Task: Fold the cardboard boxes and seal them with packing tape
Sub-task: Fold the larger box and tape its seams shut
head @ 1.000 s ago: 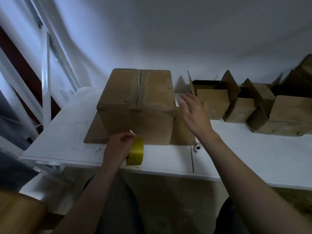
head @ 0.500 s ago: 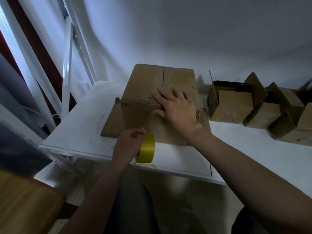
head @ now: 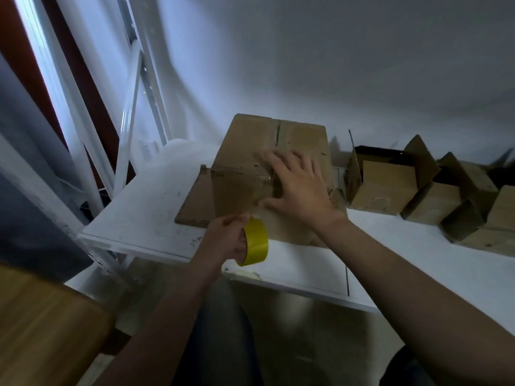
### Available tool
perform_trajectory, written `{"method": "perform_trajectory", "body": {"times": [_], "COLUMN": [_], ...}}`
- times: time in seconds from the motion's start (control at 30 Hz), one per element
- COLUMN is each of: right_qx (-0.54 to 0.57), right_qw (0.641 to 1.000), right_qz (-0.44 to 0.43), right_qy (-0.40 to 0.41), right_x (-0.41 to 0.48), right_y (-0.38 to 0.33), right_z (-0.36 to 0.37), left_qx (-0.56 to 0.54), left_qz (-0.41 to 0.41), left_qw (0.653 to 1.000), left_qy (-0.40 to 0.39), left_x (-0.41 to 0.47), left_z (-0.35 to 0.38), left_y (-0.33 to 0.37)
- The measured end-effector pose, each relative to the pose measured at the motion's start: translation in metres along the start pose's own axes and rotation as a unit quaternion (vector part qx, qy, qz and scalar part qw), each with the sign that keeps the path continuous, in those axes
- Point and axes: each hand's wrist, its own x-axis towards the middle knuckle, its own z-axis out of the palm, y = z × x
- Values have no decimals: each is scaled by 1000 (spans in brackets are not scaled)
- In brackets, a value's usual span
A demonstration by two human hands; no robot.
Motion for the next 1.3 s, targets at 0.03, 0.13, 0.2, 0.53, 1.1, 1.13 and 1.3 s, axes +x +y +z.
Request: {"method": "perform_trajectory", "body": {"times": [0.03,0.13,0.2,0.53,1.1,1.13,1.3], "right_qx": [67,192,225,388,256,240,211], "right_qw": [997,977,971,913,960,964,971], "right_qz": [11,52,79,122,-102,-111,-109], "right_qy": [39,74,30,-23,45,33,12], "right_x": [-7,-32,-46,-57,-43,-39,-34], "right_y": [-3,-14,-22,-10,15,15,25], "right_z": [-6,-17,-19,-26,-66,-68,-69], "left_qx": [-22,-58,-89,-90,185,181,150], "left_qz": [-9,-14,-6,51,279,280,294], "left_qw": [1000,998,996,994,937,937,933], "left_qy": [-6,-13,-17,-34,98,108,143], "left_x": [-4,-14,-19,-40,-24,-24,-23], "left_z": [0,-1,0,14,1,1,-9], "left_y": [4,13,19,44,93,93,99]}}
